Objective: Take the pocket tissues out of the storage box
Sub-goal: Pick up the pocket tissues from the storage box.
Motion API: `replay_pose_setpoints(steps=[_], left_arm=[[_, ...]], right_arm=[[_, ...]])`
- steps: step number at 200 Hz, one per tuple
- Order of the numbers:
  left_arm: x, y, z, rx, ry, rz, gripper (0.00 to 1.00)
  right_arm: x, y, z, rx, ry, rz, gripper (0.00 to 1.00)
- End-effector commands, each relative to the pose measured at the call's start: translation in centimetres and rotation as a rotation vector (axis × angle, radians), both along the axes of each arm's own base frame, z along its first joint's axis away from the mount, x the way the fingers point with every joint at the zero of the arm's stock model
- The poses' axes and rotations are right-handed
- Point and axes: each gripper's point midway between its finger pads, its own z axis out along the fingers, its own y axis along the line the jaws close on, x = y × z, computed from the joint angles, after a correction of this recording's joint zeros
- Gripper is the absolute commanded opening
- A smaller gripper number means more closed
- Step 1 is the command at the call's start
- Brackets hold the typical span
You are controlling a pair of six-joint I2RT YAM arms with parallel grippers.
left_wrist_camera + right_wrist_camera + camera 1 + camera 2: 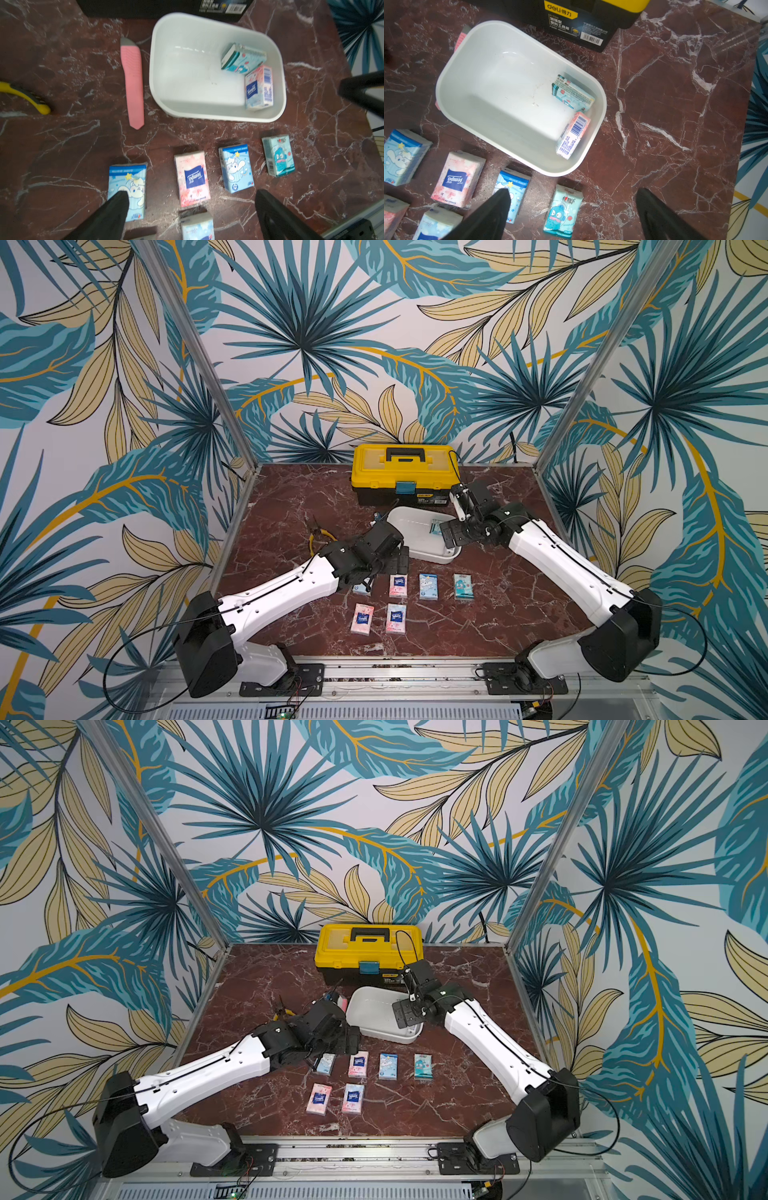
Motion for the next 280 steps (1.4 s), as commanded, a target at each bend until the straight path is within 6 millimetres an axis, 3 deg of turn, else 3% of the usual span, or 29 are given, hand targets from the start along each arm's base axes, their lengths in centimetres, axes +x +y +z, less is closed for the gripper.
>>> replay_pose_setpoints(steps=[1, 52, 140, 198, 280], left_arm=[[1.3, 0.8, 1.1, -0.019, -0.099, 0.027, 1.00], [2.8, 1.9, 2.8, -0.020, -0.207, 0.069, 1.00], [4.1, 4.3, 5.3, -0.049, -0.344, 0.191, 1.00], [3.8, 5.8, 4.8, -0.028, -0.347, 0.234, 1.00], [3.4, 6.4, 4.2, -0.020, -0.327, 0.250, 1.00]], right_arm=[[0.4, 0.2, -1.1, -0.077, 0.057, 0.084, 0.99], [2.2, 1.0, -3.7, -0.179, 0.138, 0.183, 0.89], [6.0, 1.3, -7.7, -0.376, 0.200, 0.313, 0.80], [8.5, 1.6, -9.9, -0.480, 0.210, 0.388, 0.70], [10.4, 1.8, -12.1, -0.564, 0.223, 0.449, 0.63]])
